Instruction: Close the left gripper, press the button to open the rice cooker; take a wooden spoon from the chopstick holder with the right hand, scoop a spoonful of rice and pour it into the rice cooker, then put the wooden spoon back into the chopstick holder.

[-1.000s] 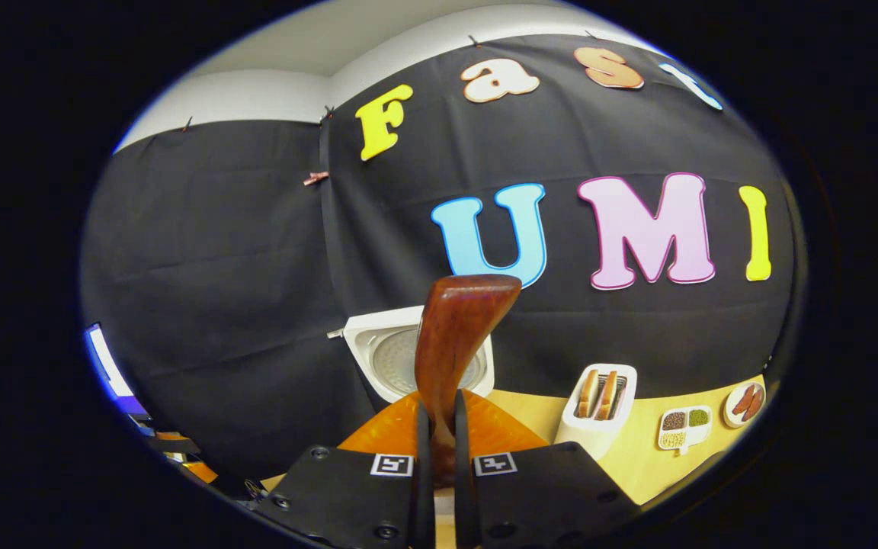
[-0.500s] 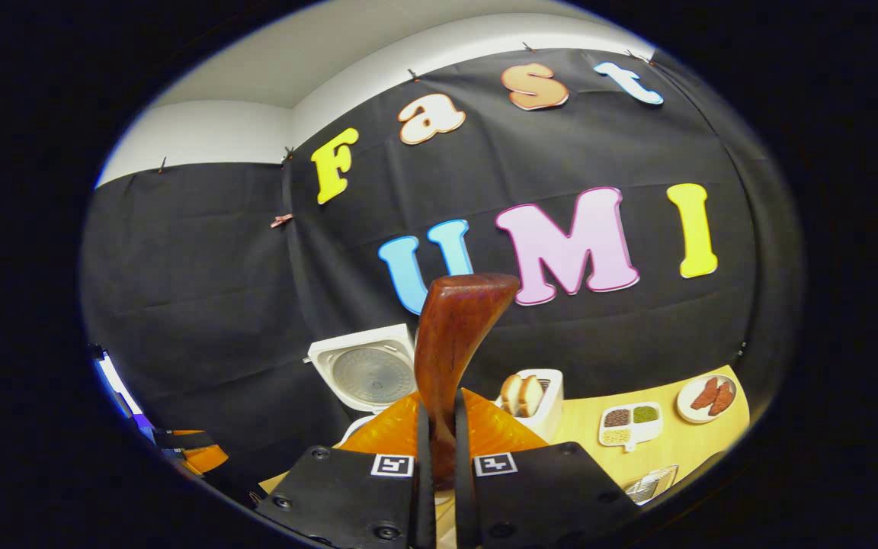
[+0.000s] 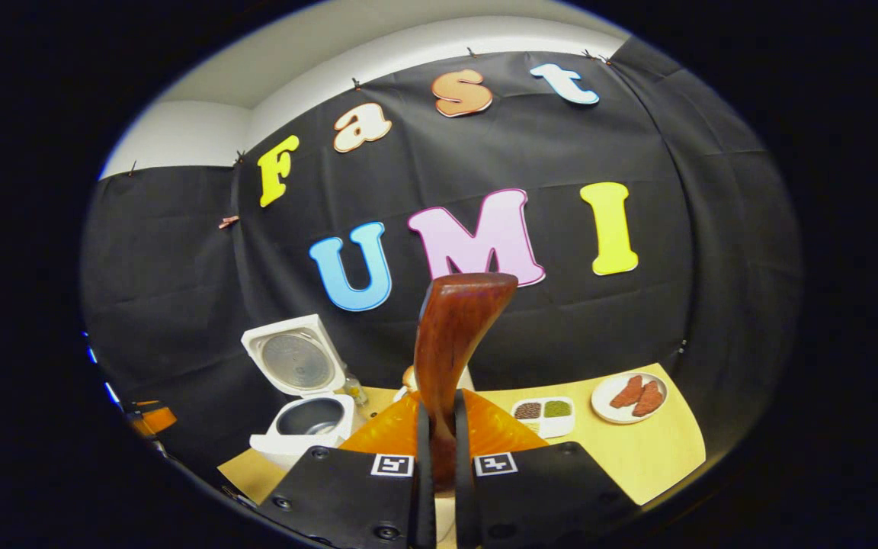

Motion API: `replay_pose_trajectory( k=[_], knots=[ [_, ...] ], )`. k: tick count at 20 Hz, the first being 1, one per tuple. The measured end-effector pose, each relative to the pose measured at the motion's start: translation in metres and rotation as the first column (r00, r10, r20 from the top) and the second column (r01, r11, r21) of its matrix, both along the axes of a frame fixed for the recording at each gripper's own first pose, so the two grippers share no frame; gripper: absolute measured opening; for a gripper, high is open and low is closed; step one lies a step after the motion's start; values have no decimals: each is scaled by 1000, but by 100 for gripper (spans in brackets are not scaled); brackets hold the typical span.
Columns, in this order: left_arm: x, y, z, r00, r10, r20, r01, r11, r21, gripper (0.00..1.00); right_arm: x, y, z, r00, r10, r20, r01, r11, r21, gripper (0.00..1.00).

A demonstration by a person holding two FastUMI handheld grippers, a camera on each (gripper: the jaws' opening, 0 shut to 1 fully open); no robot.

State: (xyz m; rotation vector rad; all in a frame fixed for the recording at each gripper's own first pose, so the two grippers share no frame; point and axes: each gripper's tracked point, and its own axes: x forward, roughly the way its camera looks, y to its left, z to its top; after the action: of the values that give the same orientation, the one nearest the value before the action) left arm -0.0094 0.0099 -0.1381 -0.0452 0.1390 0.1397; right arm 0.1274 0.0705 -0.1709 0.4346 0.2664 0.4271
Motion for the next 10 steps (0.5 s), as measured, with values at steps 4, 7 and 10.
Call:
replay_pose_trajectory(
  k=[4,7,10],
  knots=[
    [2,-17,4,1000,9,-5,-9,1000,-4,99,8,-38,-43,997,-50,-51,48,998,-37,14],
    [0,-29,5,1000,26,-11,-26,1000,-9,99,15,-60,-91,990,-90,-108,82,994,-77,14],
    [-5,-40,5,999,46,-21,-46,999,8,99,22,-70,-145,976,-107,-190,87,990,-109,14]
  ],
)
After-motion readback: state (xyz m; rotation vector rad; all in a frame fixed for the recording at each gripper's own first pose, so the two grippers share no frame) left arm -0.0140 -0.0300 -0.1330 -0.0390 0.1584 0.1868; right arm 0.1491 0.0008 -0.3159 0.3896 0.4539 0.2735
